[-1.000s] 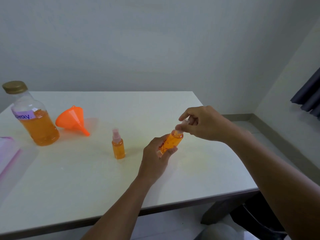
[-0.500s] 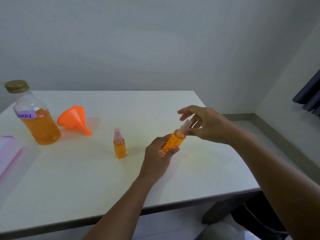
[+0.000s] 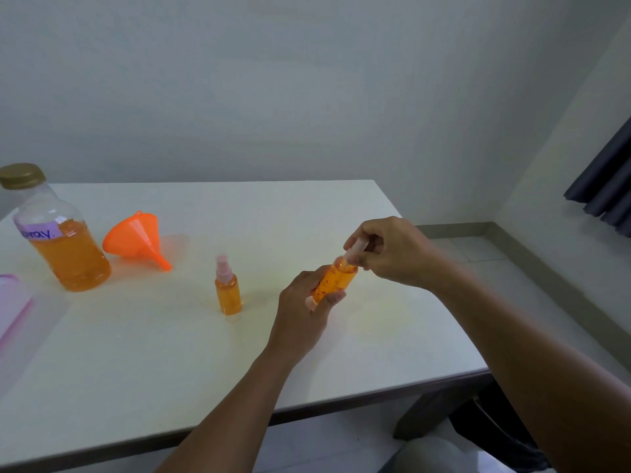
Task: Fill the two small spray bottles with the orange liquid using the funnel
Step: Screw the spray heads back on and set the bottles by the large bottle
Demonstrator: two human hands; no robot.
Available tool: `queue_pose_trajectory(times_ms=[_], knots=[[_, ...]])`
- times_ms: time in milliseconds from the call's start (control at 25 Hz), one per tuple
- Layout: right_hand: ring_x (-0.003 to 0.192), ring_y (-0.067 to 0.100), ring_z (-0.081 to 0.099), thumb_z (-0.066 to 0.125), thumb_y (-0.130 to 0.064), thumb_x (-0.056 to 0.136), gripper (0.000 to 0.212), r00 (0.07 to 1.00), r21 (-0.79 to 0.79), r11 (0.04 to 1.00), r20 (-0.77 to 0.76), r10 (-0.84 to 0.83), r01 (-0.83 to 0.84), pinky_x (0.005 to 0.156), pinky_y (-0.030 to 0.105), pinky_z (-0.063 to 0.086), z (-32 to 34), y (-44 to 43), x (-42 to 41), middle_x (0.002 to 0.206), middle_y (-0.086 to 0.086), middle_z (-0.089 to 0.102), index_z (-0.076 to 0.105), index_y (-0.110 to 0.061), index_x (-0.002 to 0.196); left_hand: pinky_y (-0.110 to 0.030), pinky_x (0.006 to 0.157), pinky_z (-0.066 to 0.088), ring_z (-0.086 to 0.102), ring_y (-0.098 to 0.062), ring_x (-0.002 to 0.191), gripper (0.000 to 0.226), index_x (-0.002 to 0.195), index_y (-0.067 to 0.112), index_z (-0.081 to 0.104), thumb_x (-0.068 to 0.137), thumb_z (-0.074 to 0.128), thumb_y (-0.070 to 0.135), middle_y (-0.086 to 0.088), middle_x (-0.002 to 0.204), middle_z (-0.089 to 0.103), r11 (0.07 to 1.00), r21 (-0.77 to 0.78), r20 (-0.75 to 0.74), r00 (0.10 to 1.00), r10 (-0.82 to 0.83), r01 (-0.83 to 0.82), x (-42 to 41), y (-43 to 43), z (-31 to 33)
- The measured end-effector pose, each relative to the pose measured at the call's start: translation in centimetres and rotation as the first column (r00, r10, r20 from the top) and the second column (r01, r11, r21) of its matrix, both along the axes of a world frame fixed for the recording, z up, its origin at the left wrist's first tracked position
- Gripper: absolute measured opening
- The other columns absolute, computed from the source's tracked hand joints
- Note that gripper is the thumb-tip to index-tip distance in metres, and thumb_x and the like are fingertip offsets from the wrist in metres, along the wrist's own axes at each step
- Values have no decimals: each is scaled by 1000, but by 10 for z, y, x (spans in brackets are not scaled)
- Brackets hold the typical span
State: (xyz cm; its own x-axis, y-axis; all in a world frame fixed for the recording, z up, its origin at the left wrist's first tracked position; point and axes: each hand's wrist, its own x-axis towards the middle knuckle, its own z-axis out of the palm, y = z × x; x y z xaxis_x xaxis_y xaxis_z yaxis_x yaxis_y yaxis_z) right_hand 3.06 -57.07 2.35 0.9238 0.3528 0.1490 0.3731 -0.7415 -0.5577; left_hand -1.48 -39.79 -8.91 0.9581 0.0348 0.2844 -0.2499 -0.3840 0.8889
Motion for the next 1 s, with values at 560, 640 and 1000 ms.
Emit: queue_pose_trajectory(times_ms=[560, 640, 1000], knots=[[93, 6, 72, 64, 13, 90, 34, 997, 412, 908, -3, -74, 68, 78, 18, 60, -26, 15, -12, 79, 0, 74, 71, -16, 105, -7, 75, 39, 57, -4, 94, 47, 127, 26, 55, 89, 60, 52, 14, 110, 58, 997, 72, 25, 1000, 1, -3, -1, -3, -4], [92, 9, 74, 68, 8, 90, 33, 995, 498, 862, -43, -86, 96, 78, 22, 61, -26, 15, -13, 84, -1, 76, 68, -15, 114, -6, 77, 38, 57, -6, 97, 49, 128, 28, 52, 87, 60, 54, 13, 115, 57, 996, 77, 43, 999, 31, -34, -3, -4, -3], [88, 21, 76, 81, -25, 77, 40, 977, 637, 751, -208, -52, 176, 74, 29, 62, -24, 5, -23, 94, -1, 80, 74, -13, 115, -3, 72, 43, 55, 3, 103, 49, 130, 49, 26, 92, 57, 49, 31, 119, 43, 989, 46, -52, 989, -141, 144, -14, -2, 6]])
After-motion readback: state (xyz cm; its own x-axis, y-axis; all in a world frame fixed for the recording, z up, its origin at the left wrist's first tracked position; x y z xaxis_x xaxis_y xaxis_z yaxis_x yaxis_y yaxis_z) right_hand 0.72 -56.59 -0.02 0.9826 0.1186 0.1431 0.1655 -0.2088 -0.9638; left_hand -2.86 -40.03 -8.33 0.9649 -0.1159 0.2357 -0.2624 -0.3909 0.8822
